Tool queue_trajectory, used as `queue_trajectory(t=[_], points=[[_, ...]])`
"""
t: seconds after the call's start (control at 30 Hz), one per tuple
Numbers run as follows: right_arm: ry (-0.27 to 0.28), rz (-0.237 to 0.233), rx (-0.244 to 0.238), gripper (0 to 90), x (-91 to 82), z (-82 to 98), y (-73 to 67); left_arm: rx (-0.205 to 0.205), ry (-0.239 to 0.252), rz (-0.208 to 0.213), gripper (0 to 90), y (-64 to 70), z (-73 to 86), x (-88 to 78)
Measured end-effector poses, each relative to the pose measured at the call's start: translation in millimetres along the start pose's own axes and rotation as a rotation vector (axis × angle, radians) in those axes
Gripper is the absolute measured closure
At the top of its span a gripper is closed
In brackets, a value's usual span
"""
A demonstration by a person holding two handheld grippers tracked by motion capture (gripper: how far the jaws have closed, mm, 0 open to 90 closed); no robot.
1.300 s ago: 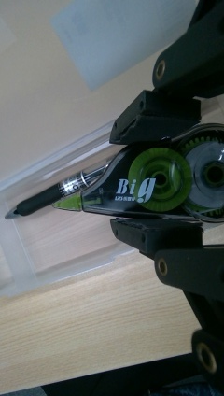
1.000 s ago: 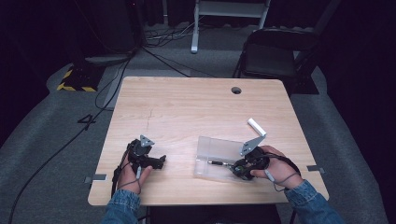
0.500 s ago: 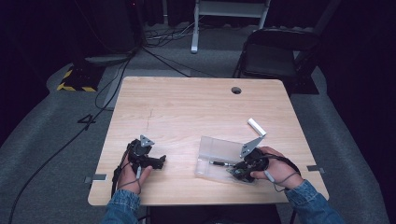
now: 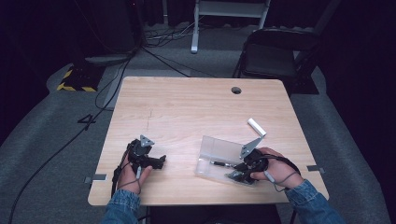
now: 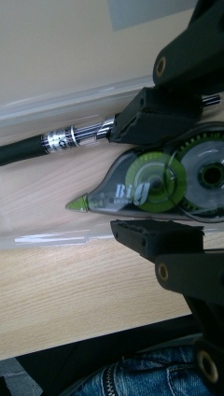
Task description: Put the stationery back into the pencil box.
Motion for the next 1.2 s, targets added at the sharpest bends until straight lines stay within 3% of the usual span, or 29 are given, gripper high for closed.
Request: queue_trajectory(t=[0.37, 0.73, 1.2], points=[[0.02, -0.001, 0.003, 51.4, -3.3, -1.5, 0.0, 0.001, 0.0, 0.0, 0.1, -0.1, 0.0, 0.0], [0.124, 0.067, 0.01, 51.1, -21.0, -9.8, 6.7, 0.0, 0.0, 0.0, 0.1, 0.0, 0.0, 0.0], [0.289, 0.169, 0.044, 52.5, -60.4, -20.6, 21.8, -0.01, -0.001, -0.003, 0.2, -0.2, 5.5, -4.7]])
Point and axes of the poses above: each handheld gripper's, and its own axes: x roughly forward along the jaws, z roughly out of its underside, y roughly to its right, the point moved 7 cm from there along x, roughly forward along the jaws, and after that the axes turned 7 degrees about -z, right-handed, at the moved point
